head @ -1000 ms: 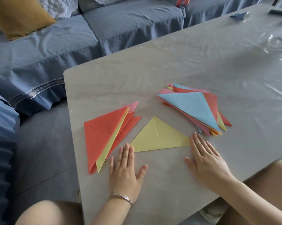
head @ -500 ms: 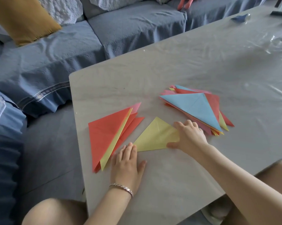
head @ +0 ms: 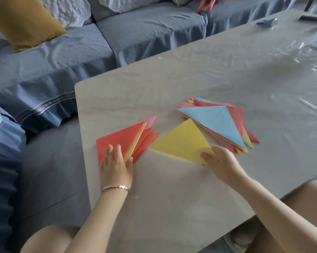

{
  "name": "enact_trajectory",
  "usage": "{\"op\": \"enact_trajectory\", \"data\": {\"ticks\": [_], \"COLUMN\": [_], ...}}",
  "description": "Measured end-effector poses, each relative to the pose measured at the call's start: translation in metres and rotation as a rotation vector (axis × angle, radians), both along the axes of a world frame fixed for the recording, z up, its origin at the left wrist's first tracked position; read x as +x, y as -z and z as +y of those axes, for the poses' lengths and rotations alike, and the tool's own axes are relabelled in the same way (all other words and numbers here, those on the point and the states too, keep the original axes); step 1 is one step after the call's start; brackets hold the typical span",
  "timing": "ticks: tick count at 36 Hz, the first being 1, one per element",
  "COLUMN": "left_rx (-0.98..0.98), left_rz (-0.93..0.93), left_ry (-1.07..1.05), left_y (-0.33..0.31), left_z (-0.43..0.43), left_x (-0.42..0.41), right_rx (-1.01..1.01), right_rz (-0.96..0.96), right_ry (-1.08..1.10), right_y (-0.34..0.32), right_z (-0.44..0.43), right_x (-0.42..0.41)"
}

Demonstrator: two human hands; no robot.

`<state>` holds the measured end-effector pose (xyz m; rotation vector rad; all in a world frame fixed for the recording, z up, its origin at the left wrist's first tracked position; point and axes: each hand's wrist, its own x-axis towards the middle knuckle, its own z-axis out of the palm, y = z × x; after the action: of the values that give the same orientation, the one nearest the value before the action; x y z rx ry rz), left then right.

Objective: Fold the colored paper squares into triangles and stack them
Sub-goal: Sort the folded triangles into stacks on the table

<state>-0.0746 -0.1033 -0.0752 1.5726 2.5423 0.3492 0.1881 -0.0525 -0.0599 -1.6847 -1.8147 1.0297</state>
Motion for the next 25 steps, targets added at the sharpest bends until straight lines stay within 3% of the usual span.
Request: {"op": "enact_trajectory", "data": {"ticks": [6, 12, 18, 21, 25], "left_rx": [-0.007, 0.085, 0.092, 0.197, 0.345], "left_rz": [-0.035, -0.115, -0.082, -0.033, 0.081], "left_ry": [-0.022, -0.017, -0.035, 0.05, 0.328], "left_y": [0.007, 0.008, 0.001, -0.004, 0.001], "left_z": [-0.002, -0.009, -0.012, -0.012, -0.01], "left_x": [0.003, 0.004, 0.003, 0.007, 0.025], "right_rx": [0.136, 0.295, 0.164, 0.236, 0.335], "right_rz": [0.433, 0.144, -0.332, -0.341, -0.169], "right_ry": [0.363, 0.465, 0.37, 0.307, 0.141], "right_y": [-0.012, -0.013, -0.004, -0.009, -0.013], "right_z": [0.023, 0.057, 0.056, 0.043, 0.018], "right_x": [0.011, 0.03, 0.033, 0.023, 0.002]}}
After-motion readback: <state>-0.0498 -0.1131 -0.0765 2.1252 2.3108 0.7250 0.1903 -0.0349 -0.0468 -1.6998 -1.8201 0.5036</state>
